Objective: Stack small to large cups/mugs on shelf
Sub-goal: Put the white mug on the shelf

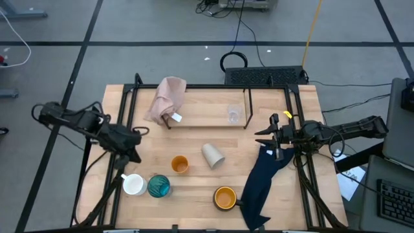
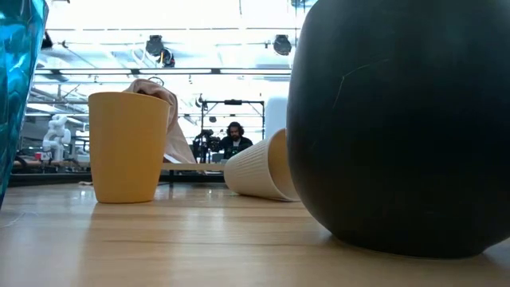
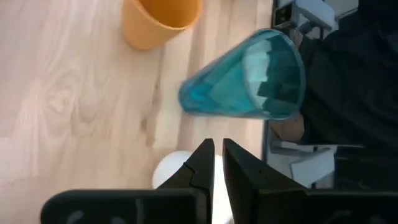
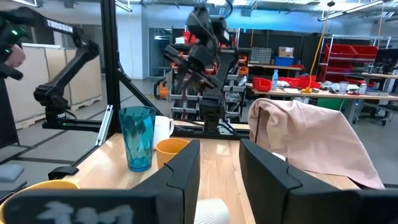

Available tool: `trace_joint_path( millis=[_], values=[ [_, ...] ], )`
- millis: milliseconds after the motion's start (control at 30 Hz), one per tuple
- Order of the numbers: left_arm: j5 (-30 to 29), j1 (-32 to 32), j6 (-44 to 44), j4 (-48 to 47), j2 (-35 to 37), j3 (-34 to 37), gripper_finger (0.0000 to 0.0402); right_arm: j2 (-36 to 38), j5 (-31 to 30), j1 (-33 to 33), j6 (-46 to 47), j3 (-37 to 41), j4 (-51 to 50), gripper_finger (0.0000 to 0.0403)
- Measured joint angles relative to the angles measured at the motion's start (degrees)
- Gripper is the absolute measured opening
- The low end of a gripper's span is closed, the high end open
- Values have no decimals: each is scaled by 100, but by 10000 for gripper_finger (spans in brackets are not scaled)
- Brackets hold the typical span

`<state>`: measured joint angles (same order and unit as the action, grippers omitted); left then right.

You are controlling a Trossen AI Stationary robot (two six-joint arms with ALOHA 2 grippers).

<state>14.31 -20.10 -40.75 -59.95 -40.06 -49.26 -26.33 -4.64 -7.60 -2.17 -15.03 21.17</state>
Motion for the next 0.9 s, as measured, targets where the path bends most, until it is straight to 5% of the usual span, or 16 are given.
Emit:
trace_joint_path(
  millis=[267, 433, 633, 900],
  values=[
    [-1040, -1530, -1020, -886, -1191, -857, 33, 0, -2, 0, 0, 0, -31, 105],
    [-1128, -2282, -2315, -1539, -1624, -880, 33, 0, -2, 0, 0, -2, -33, 105],
    [-832, -2645, -3382, -1382, -1968, -880, 33, 2, -4, 0, -25, -2, -28, 105],
    [-774, -2723, -3279, -1281, -2139, -880, 33, 0, -2, 0, -63, -2, -46, 105]
  ],
)
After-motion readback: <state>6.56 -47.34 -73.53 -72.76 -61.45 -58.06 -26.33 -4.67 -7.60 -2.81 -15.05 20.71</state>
